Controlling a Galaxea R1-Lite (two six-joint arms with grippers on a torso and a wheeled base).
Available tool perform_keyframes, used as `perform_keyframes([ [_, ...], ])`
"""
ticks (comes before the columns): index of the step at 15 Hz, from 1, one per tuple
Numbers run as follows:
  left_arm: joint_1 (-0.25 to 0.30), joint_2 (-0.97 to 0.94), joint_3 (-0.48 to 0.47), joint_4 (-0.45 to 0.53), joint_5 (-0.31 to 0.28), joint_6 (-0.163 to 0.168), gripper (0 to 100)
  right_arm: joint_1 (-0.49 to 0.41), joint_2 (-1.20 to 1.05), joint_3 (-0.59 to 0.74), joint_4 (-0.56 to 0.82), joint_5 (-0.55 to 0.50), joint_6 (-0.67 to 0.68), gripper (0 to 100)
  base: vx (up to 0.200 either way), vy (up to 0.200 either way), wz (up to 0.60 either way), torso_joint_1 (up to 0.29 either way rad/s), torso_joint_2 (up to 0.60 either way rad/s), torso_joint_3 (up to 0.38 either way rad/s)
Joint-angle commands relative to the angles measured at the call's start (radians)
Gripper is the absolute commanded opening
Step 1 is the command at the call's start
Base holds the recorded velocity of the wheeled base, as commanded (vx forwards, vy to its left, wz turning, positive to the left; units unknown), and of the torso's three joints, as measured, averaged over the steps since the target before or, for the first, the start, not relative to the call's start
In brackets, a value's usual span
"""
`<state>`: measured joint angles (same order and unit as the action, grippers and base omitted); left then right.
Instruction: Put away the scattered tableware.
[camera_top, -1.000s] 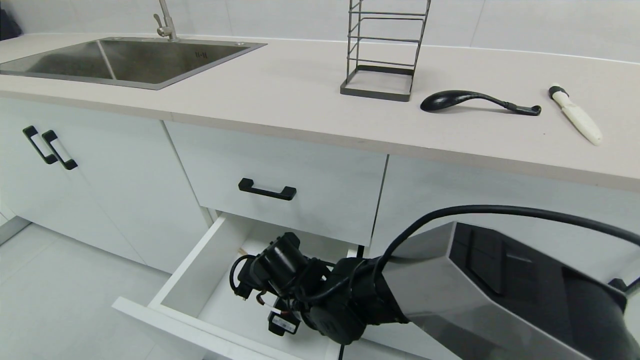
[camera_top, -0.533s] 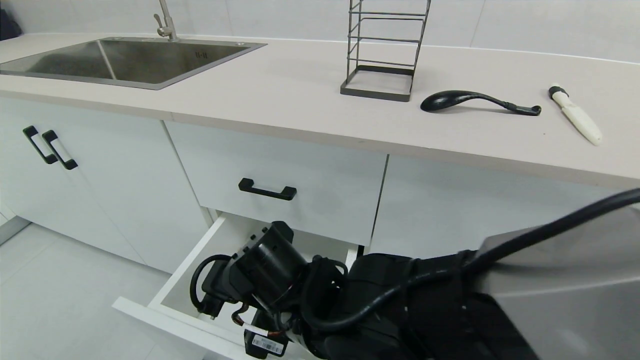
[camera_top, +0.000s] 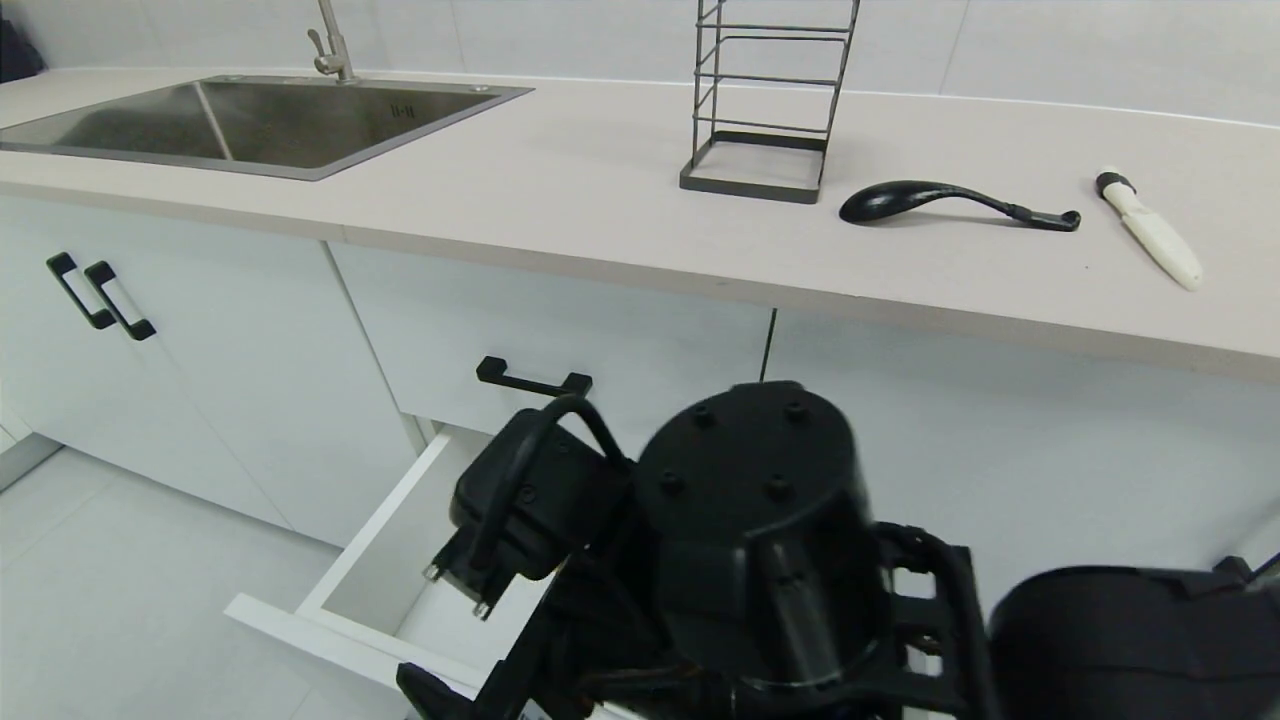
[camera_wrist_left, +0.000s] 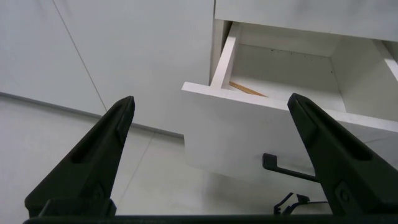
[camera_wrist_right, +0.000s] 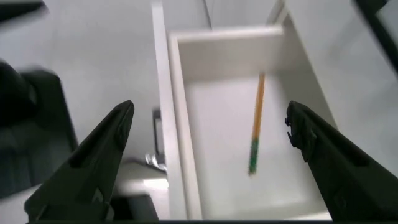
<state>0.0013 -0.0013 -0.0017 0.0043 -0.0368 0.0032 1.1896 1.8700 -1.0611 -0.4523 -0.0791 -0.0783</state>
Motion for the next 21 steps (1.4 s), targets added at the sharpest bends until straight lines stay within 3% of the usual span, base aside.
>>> perform_keyframes([
  [1, 0.000, 0.001, 0.000, 0.000, 0.000, 0.000, 100, 0.004, -0.052, 0.234, -0.236, 0.006, 0.035, 100, 0.000, 0.000, 0.00, 0.000, 0.00, 0.000],
  [3, 0.000, 0.001, 0.000, 0.000, 0.000, 0.001, 100, 0.005, -0.051, 0.325, -0.293, 0.006, 0.031, 100, 0.000, 0.000, 0.00, 0.000, 0.00, 0.000],
  [15, 0.000, 0.001, 0.000, 0.000, 0.000, 0.000, 100, 0.005, -0.054, 0.362, -0.296, -0.028, -0.032, 100, 0.000, 0.000, 0.00, 0.000, 0.00, 0.000],
  [19, 0.000, 0.001, 0.000, 0.000, 0.000, 0.000, 100, 0.005, -0.054, 0.351, -0.293, -0.028, -0.100, 100, 0.000, 0.000, 0.60, 0.043, -0.15, -0.112],
  [21, 0.000, 0.001, 0.000, 0.000, 0.000, 0.000, 100, 0.005, -0.052, 0.351, -0.293, -0.028, -0.101, 100, 0.000, 0.000, 0.00, 0.068, -0.18, -0.288],
])
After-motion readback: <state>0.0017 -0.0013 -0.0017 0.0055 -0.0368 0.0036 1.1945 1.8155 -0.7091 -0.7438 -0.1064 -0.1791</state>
